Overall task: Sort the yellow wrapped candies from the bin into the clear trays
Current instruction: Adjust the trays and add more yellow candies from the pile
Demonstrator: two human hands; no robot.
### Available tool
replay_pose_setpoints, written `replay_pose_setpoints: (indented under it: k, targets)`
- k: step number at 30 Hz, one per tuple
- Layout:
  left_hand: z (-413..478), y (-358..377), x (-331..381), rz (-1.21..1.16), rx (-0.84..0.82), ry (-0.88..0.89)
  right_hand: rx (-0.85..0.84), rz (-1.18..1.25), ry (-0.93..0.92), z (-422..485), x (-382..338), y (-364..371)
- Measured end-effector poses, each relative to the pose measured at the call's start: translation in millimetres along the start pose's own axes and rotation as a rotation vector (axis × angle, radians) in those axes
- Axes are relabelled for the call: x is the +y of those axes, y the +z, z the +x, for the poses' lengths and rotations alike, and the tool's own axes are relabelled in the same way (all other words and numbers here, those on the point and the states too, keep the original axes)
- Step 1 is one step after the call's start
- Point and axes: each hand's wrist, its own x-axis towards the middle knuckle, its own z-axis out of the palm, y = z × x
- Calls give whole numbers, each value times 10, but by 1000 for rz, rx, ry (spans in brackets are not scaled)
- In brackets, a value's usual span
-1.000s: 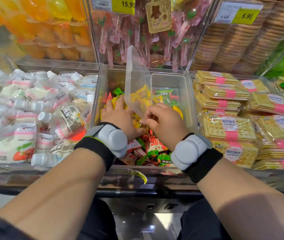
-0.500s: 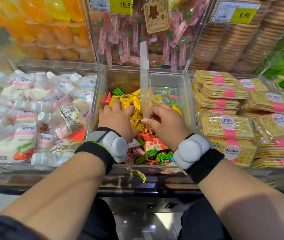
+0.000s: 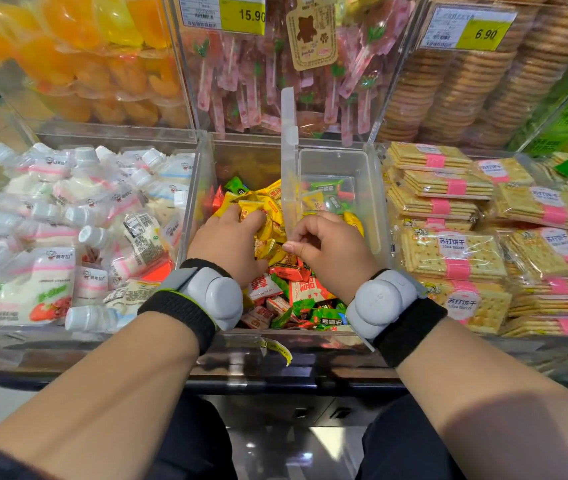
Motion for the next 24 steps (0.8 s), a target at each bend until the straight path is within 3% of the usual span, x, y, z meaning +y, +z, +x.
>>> replay_pose_setpoints:
  k: [8, 14, 24]
  targets:
    - [-161, -67, -20, -263, 192, -24, -3, -39, -24, -16, -1, 10]
    - [-234, -189, -38, -302, 296, -39, -19, -64, -30, -48, -1, -4]
    - [-288, -396, -162, -601, 490, -205, -100, -95, -30, -94, -7, 0]
